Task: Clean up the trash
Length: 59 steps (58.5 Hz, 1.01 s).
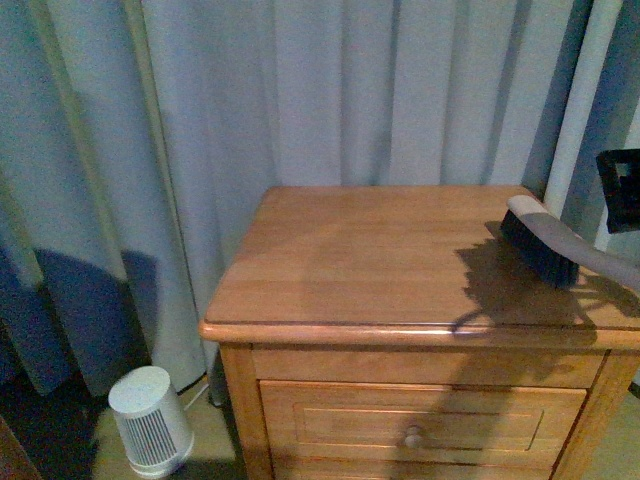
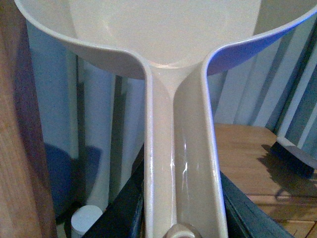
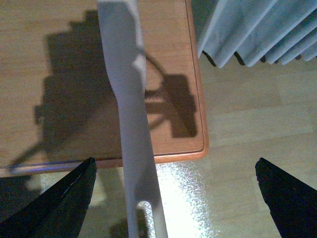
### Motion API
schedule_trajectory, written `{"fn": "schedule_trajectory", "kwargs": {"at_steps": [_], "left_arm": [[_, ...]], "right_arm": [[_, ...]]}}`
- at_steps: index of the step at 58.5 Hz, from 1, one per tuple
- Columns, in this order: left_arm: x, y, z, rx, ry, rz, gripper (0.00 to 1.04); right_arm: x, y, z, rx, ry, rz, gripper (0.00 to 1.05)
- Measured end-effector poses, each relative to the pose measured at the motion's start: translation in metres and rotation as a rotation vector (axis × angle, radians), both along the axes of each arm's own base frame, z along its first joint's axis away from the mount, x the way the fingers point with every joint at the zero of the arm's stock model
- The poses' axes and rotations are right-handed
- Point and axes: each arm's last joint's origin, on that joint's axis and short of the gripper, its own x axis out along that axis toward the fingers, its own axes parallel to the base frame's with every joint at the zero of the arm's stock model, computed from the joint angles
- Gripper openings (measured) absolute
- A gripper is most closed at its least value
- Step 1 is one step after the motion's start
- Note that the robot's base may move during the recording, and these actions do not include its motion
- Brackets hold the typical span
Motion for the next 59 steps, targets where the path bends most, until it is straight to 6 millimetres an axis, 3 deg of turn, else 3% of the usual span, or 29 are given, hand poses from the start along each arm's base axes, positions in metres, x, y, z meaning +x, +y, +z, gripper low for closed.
{"fn": "schedule_trajectory", "kwargs": {"at_steps": [40,59], "left_arm": [[0.0,0.0,0.0,0.0,0.0,0.0,0.27],[0.0,0.0,0.0,0.0,0.0,0.0,0.27]], "right_arm": [[0.026,0.007,-0.052,0.099,0.113,-0.04,0.97],[0.029,0.008,-0.059,0.111,0.118,-0.046,0.49]]}}
